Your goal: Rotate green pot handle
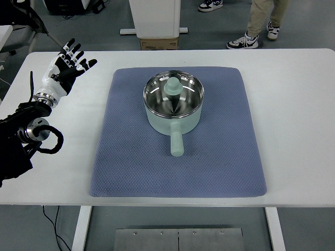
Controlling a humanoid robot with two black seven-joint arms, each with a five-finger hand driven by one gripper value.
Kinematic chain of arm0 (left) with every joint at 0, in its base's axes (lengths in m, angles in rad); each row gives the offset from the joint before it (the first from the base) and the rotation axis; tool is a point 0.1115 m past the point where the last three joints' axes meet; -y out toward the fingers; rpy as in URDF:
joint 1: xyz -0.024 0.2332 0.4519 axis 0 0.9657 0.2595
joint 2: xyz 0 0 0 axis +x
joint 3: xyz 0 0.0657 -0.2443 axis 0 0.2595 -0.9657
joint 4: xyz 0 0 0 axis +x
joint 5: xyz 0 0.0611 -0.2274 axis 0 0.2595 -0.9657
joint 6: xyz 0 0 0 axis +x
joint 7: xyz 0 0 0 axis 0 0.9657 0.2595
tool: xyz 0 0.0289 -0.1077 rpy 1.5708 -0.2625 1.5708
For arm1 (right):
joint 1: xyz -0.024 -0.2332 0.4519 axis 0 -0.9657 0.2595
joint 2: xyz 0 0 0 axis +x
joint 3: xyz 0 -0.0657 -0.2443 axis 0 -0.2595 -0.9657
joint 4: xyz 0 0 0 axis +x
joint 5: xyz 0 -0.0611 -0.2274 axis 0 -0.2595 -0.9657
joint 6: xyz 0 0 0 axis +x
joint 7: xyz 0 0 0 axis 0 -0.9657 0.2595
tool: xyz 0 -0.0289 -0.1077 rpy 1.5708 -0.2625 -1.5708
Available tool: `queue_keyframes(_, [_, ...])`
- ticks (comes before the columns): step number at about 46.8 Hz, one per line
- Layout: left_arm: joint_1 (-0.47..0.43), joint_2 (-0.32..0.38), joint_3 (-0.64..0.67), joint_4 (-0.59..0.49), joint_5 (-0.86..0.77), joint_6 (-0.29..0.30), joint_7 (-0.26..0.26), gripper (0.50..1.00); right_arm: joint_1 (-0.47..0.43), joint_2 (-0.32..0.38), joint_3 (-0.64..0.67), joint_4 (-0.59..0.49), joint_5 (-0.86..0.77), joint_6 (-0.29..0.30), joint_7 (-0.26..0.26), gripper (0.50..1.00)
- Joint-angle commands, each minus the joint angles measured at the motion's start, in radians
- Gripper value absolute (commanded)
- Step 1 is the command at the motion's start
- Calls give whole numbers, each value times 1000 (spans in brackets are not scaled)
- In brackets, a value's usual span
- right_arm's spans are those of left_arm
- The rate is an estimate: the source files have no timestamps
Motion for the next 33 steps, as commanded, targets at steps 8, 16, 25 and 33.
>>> queue_keyframes(8, [1, -1, 0, 0, 1, 0, 0, 1000, 0, 0, 0, 0, 0, 0, 1, 1000])
queue_keyframes(16, [2, -1, 0, 0, 1, 0, 0, 1000, 0, 0, 0, 0, 0, 0, -1, 1000])
queue_keyframes(25, [2, -1, 0, 0, 1, 0, 0, 1000, 0, 0, 0, 0, 0, 0, -1, 1000])
queue_keyframes(33, [5, -1, -2, 0, 1, 0, 0, 1000, 0, 0, 0, 0, 0, 0, -1, 1000])
